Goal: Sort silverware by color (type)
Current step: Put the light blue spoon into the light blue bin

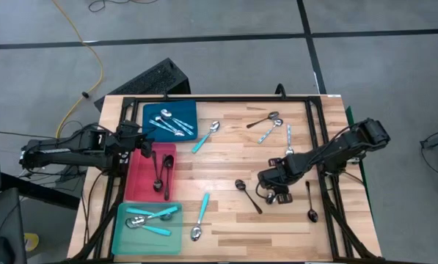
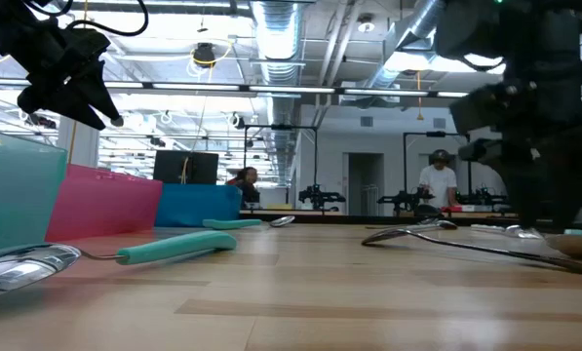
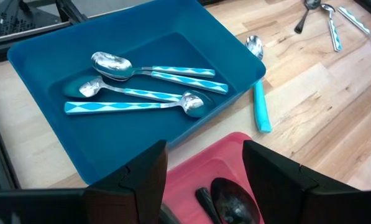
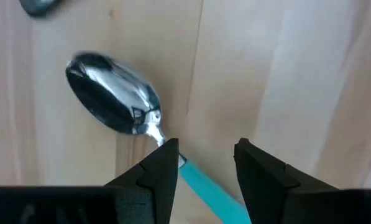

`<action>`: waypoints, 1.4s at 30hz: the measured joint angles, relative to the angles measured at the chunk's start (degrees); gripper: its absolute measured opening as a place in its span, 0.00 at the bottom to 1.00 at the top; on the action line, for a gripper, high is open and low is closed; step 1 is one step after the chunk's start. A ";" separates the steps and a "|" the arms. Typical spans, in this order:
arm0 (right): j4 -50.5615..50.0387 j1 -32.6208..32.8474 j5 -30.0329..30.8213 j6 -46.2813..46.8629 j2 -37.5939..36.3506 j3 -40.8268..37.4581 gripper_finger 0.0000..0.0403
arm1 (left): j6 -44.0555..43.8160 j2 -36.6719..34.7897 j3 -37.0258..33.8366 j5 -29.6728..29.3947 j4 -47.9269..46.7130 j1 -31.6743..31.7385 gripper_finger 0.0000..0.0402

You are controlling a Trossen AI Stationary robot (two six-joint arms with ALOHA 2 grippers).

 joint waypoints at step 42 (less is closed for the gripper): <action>3.98 7.61 3.02 -7.12 4.57 -2.87 0.44 | -1.25 0.02 -0.01 -0.58 0.01 0.00 0.48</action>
